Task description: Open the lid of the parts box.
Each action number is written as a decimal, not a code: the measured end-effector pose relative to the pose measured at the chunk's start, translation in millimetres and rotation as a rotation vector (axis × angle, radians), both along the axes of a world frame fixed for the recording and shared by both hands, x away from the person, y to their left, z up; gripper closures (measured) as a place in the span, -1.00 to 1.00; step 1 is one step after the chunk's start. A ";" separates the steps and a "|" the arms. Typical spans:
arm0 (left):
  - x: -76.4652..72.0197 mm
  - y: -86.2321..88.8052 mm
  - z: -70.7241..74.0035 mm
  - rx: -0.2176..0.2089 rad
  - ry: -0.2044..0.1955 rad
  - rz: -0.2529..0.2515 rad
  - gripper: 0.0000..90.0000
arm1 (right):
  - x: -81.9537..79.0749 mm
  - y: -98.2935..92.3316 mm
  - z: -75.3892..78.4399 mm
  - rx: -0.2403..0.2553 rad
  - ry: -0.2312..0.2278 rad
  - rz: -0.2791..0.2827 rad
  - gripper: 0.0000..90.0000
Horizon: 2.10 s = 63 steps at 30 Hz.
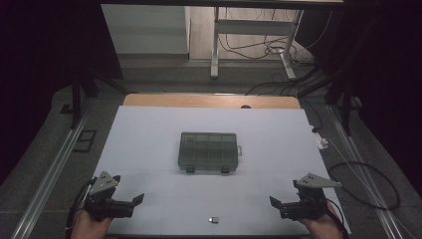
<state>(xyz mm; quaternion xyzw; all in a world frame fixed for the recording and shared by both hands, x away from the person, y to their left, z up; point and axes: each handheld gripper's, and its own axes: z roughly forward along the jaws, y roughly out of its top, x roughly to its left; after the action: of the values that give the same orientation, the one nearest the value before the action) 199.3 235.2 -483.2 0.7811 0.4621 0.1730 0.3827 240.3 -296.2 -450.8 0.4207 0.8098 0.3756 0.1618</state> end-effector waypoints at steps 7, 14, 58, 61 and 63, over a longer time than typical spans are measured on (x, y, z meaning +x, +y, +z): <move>12.5 -7.9 1.2 -0.013 -0.023 -0.022 -1.00 | 11.2 6.0 2.4 0.010 0.001 0.023 -1.00; 21.5 -15.2 2.3 -0.021 -0.031 -0.034 -1.00 | 17.8 9.5 3.1 0.019 0.000 0.025 -1.00; 87.0 -50.0 5.0 -0.063 -0.018 -0.059 -1.00 | 71.7 55.8 -0.8 0.033 -0.003 0.101 -1.00; 91.3 -51.7 4.6 -0.068 -0.016 -0.069 -1.00 | 77.4 59.1 -1.8 0.038 0.012 0.094 -1.00; 93.7 -53.0 4.2 -0.068 -0.015 -0.074 -1.00 | 80.6 61.0 -2.8 0.045 0.020 0.091 -1.00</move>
<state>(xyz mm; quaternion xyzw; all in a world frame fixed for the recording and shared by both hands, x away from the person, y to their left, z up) 293.0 182.2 -479.0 0.7828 0.4359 0.1488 0.4185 320.8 -235.2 -453.6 0.3908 0.8210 0.3964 0.1270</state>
